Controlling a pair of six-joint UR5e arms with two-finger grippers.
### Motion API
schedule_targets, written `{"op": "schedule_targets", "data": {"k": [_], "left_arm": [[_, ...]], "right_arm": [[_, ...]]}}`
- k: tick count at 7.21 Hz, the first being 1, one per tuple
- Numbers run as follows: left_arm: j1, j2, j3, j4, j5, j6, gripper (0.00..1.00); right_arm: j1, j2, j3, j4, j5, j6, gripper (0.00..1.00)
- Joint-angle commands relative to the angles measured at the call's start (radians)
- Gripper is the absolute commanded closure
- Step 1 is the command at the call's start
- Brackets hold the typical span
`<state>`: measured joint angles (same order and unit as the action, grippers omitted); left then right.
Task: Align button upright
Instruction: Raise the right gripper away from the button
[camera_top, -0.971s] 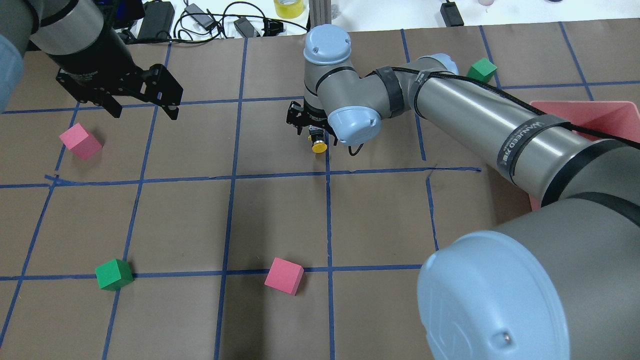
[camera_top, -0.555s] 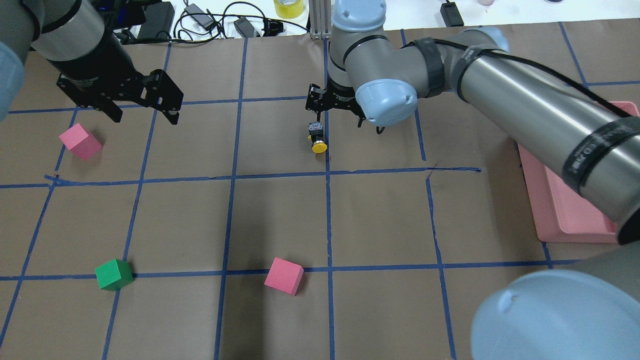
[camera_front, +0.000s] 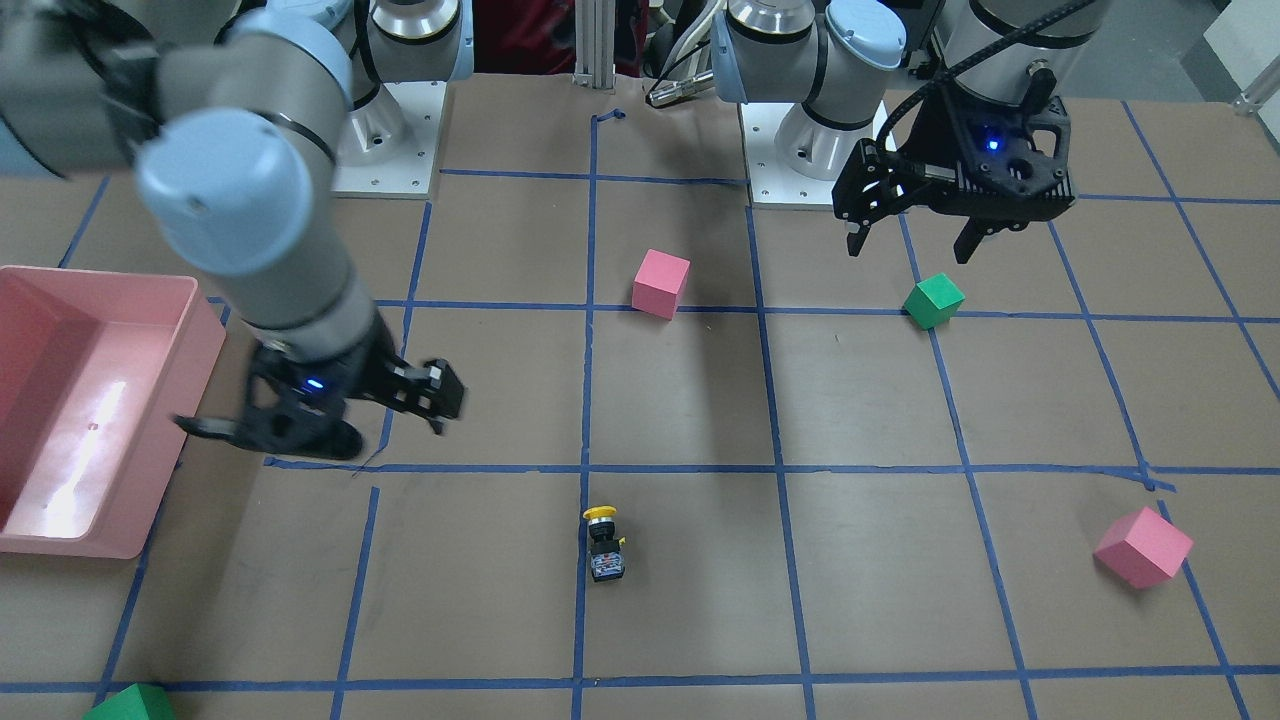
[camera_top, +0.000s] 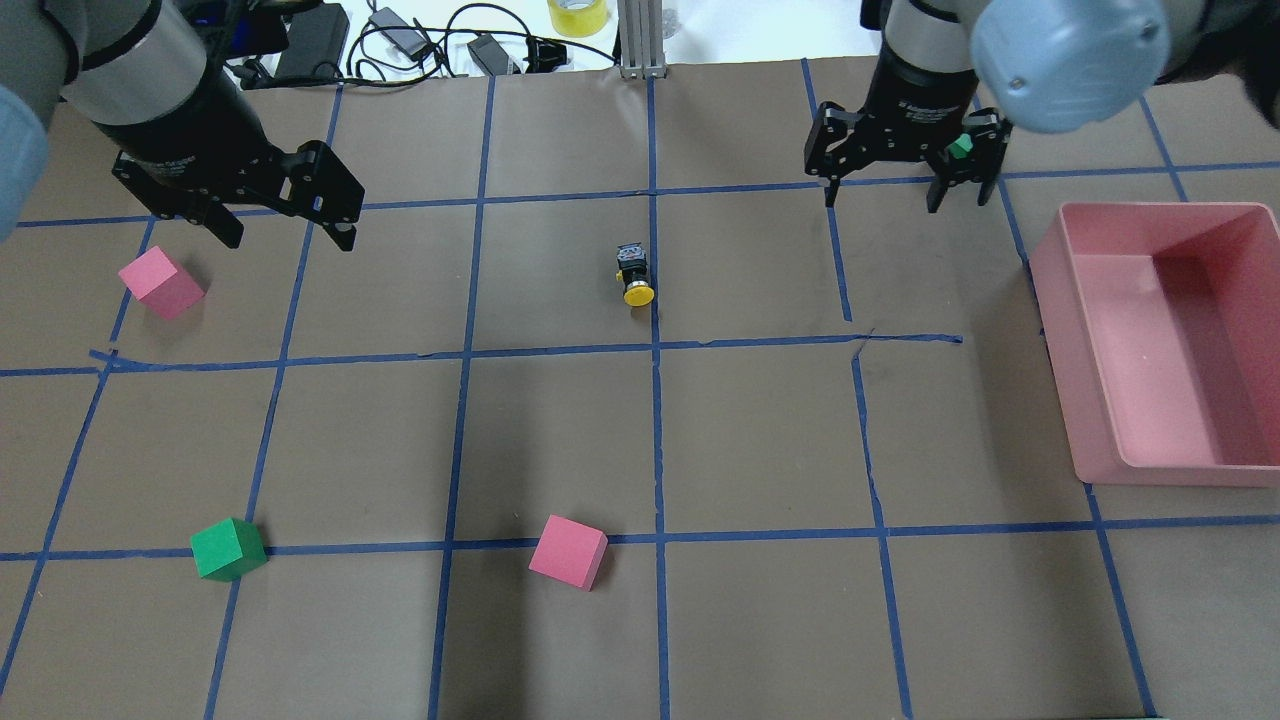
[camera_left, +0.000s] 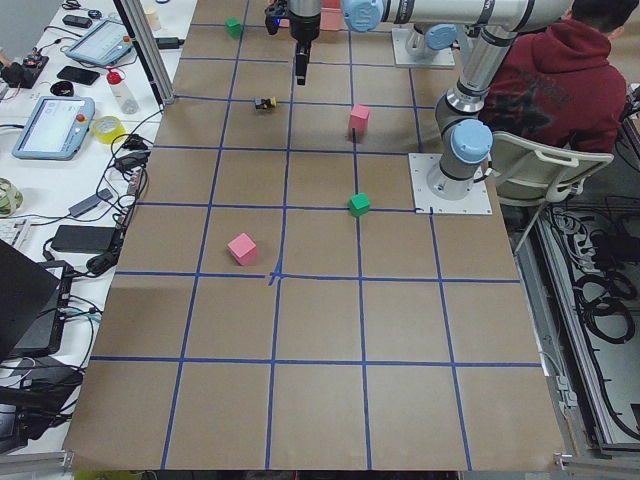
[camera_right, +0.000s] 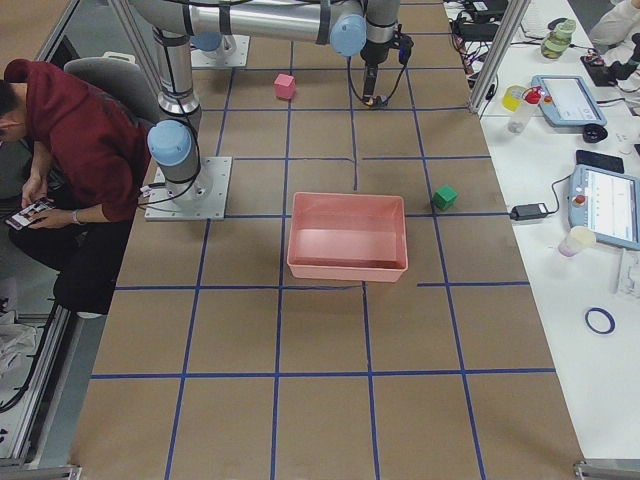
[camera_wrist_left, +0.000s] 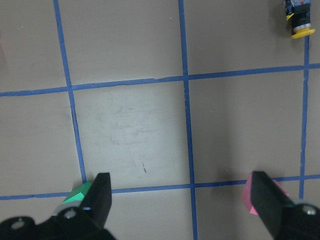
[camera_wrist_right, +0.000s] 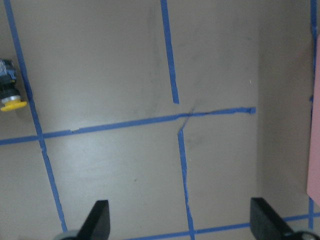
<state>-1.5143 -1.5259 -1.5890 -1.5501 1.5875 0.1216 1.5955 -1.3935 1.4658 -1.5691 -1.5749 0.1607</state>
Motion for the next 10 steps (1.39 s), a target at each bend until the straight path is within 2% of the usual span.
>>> {"op": "schedule_targets", "data": {"k": [1, 3, 6, 7, 8, 10], "left_arm": [[0.0, 0.001, -0.011, 0.005, -0.001, 0.0, 0.0], [0.0, 0.003, -0.011, 0.004, 0.0, 0.0, 0.0], [0.008, -0.009, -0.014, 0.005, -0.004, -0.003, 0.0], [0.006, -0.022, -0.026, 0.013, -0.01, -0.017, 0.0], [0.005, -0.026, -0.072, 0.057, -0.024, -0.022, 0.0], [-0.007, -0.062, -0.207, 0.261, -0.056, -0.072, 0.0]], "right_arm": [[-0.005, -0.062, -0.021, 0.118, 0.012, -0.007, 0.0], [-0.006, -0.101, -0.01, 0.115, 0.126, -0.01, 0.0], [-0.009, -0.101, 0.004, 0.121, 0.098, -0.081, 0.0], [-0.009, -0.101, 0.004, 0.124, -0.009, -0.086, 0.0], [-0.009, -0.101, 0.004, 0.126, -0.043, -0.093, 0.0], [-0.009, -0.101, 0.005, 0.126, -0.045, -0.096, 0.0]]}}
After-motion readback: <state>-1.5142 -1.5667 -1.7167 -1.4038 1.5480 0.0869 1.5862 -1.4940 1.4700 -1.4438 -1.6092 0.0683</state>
